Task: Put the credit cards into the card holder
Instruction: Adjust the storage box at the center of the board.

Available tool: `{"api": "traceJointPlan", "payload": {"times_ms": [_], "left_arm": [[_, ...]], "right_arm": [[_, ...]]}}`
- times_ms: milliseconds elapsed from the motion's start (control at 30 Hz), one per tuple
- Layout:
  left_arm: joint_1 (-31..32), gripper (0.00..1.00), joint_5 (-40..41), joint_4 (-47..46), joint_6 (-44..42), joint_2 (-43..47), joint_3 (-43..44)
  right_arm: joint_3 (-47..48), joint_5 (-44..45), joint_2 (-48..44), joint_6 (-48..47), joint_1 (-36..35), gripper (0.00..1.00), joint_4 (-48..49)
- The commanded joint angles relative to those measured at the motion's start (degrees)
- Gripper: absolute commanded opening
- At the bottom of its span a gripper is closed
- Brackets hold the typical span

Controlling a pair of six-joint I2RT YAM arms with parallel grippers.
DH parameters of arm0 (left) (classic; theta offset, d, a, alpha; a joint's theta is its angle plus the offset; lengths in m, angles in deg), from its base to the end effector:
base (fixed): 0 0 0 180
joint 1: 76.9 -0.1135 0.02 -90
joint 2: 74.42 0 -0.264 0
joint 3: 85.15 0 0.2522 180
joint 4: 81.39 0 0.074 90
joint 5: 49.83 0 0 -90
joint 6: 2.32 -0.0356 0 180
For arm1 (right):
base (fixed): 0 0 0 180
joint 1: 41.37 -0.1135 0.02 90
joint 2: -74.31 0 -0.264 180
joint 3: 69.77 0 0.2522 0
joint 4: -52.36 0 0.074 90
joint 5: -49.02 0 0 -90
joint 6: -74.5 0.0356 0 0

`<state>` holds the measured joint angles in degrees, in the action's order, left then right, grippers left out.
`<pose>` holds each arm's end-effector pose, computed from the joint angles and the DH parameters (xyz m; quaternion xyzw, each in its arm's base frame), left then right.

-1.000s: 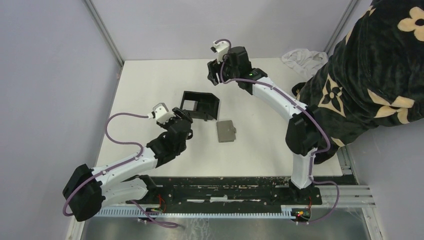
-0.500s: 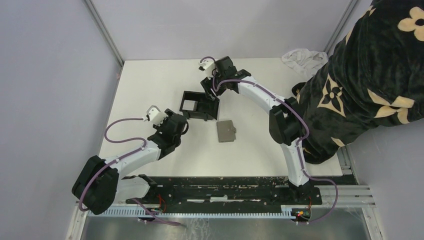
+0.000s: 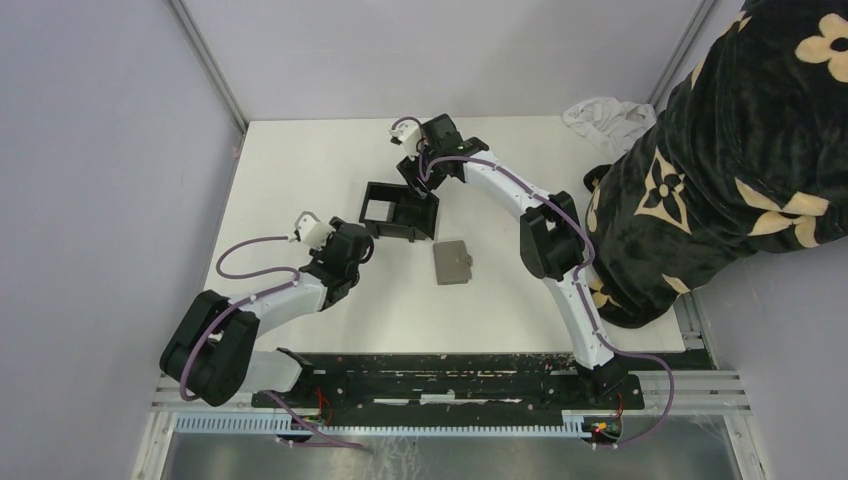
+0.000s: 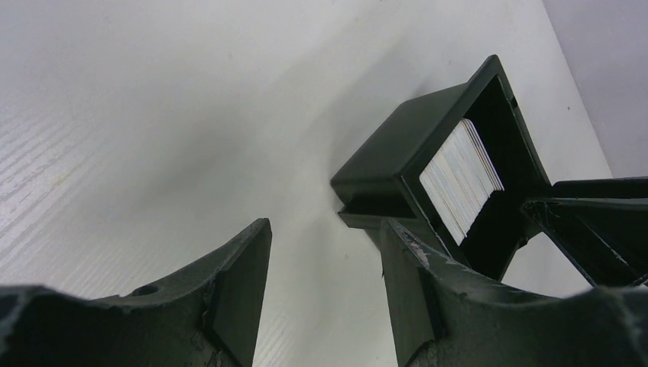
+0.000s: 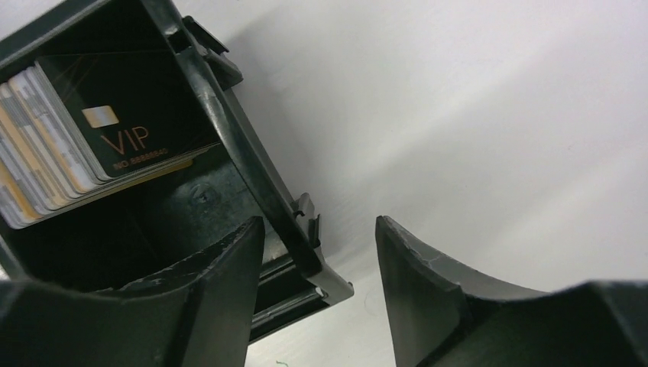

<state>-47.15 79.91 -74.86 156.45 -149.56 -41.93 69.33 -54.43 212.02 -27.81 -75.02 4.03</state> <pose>0.2247 -0.1022 0.1723 -0.4221 0.7489 -0.1101 0.4988 0.4462 0.3070 0.2179 -0.4002 0.8337 0.1745 0.3380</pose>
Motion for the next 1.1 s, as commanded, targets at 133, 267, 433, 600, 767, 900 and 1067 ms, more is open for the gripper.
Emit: {"api": "traceJointPlan", "payload": {"times_ms": [133,267,433,600,767,900,1067], "left_arm": [[-1.5,0.62,-2.1,-5.4,3.6,-3.5,-0.1],[-1.8,0.62,-2.7,-5.7,3.3,-4.8,0.9],[-1.9,0.63,-2.7,-5.7,2.1,-6.1,2.5],[-2.0,0.64,-2.7,-5.6,1.2,-7.3,3.8],[-2.0,0.64,-2.6,-5.6,-0.5,-8.3,5.5],[-2.0,0.64,-2.0,-5.6,-1.3,-8.9,6.7],[-2.1,0.64,-2.5,-6.1,-1.4,-10.9,8.4]], "right_arm": [[4.6,-1.0,2.4,-0.8,-0.1,0.49,-0.9],[0.9,0.5,0.5,0.3,-0.1,0.41,1.2],[-5.4,3.5,-3.5,3.7,0.5,0.33,4.5],[-11.2,7.3,-7.2,8.1,1.0,0.24,7.1],[-15.5,10.2,-10.6,10.3,1.0,0.23,8.3],[-20.1,12.9,-14.1,10.8,1.0,0.22,8.6],[-26.1,14.9,-18.9,12.1,1.0,0.22,8.6]]}}
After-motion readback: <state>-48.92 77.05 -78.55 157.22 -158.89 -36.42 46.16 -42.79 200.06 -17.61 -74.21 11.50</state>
